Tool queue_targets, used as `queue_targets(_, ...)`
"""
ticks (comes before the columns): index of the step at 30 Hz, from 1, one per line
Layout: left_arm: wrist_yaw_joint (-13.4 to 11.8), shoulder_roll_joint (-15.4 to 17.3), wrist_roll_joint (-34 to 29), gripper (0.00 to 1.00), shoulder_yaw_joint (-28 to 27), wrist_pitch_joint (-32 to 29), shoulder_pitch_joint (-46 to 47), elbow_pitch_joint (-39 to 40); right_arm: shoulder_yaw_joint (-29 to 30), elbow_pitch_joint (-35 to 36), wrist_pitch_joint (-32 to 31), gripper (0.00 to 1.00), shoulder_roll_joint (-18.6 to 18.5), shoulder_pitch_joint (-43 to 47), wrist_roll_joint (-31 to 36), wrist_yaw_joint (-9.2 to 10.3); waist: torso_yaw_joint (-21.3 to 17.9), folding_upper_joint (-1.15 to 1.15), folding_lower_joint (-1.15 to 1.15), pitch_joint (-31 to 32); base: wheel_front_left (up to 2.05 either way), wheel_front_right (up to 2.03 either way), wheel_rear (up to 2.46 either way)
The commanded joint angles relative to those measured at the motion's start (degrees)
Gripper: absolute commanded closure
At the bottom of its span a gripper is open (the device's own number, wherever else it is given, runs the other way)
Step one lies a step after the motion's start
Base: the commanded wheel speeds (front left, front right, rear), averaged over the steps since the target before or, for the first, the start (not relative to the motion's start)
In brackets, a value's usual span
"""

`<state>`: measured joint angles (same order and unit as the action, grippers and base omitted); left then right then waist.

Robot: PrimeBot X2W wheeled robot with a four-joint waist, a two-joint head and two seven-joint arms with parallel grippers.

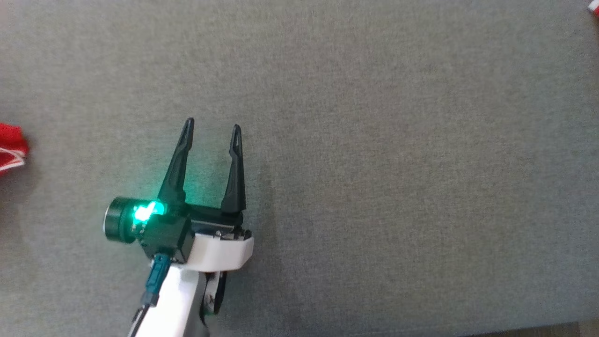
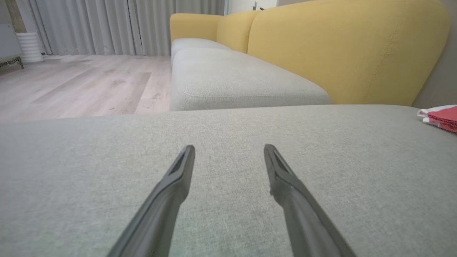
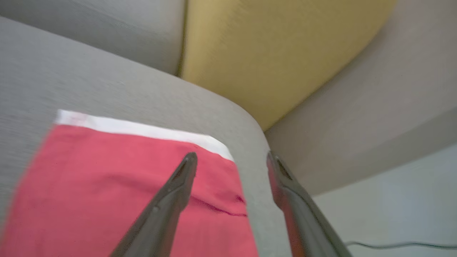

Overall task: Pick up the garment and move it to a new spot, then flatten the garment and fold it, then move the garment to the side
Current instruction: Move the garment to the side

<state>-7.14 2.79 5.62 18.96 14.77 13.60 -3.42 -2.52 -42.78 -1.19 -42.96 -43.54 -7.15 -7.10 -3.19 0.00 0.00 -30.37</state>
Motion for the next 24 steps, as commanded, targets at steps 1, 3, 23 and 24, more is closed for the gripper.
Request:
queue_targets(1, -0.74, 0.1, 0.48, 0.0, -1.39, 0.23, -1.47, 1.29, 0.81, 2.42, 1.61, 0.0, 0.75, 3.32, 0.92, -0.39, 0.48, 0.0, 0.0, 3.84, 0.0, 0.0, 0.0)
queue_targets(3, -1.09, 0.1, 1.16, 0.0, -1.62, 0.23, -2.61, 0.87, 1.11, 3.98, 3.32, 0.0, 4.82, 5.25, 1.55, -0.39, 0.62, 0.0, 0.0, 7.31, 0.0, 0.0, 0.0)
queue_targets(23, -1.88, 0.1, 2.94, 0.0, -3.91, 0.23, -13.22, -9.62, -11.12, 16.21, 16.15, 0.0, 33.87, 35.28, -8.42, -0.39, 2.67, 0.0, 0.0, 35.38, 0.0, 0.0, 0.0)
queue_targets(24, -1.97, 0.1, 2.1, 0.0, -3.95, 0.23, -13.39, -9.75, -10.7, 18.59, 16.16, 0.0, 34.32, 36.82, -7.83, -0.39, 2.54, 0.0, 0.0, 35.73, 0.0, 0.0, 0.0)
